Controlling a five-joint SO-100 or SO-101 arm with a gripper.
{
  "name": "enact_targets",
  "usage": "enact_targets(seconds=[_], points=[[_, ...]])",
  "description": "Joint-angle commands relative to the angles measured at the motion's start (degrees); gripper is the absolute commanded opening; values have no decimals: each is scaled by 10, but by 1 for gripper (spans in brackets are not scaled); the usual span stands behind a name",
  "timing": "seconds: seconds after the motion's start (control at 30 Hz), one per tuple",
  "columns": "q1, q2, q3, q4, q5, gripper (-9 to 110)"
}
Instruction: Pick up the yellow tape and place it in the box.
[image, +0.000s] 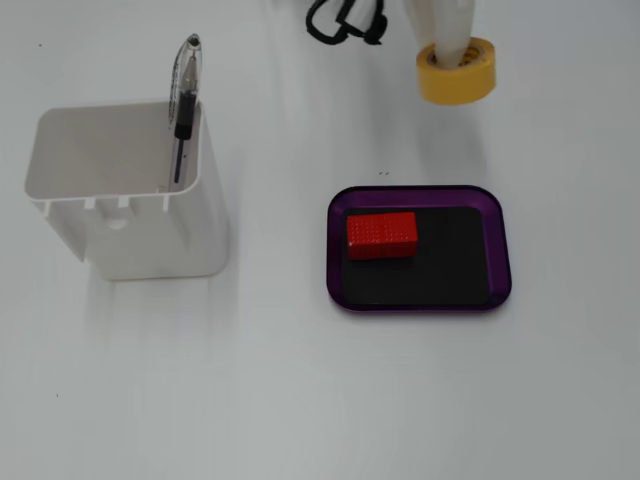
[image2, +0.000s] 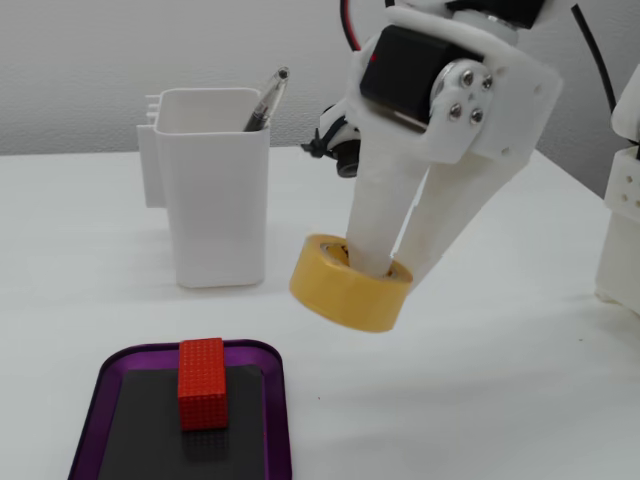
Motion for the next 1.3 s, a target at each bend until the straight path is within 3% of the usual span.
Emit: enact_targets(seconds=[0.0, 0.27, 0.77, 1.1, 1.27], points=[[-5, -110, -81, -11, 7, -1], [-6, -282, -198, -52, 8, -1], [35, -399, -325, -47, 5, 0], [38, -400, -325, -41, 9, 10], [33, -335, -357, 40, 10, 11]])
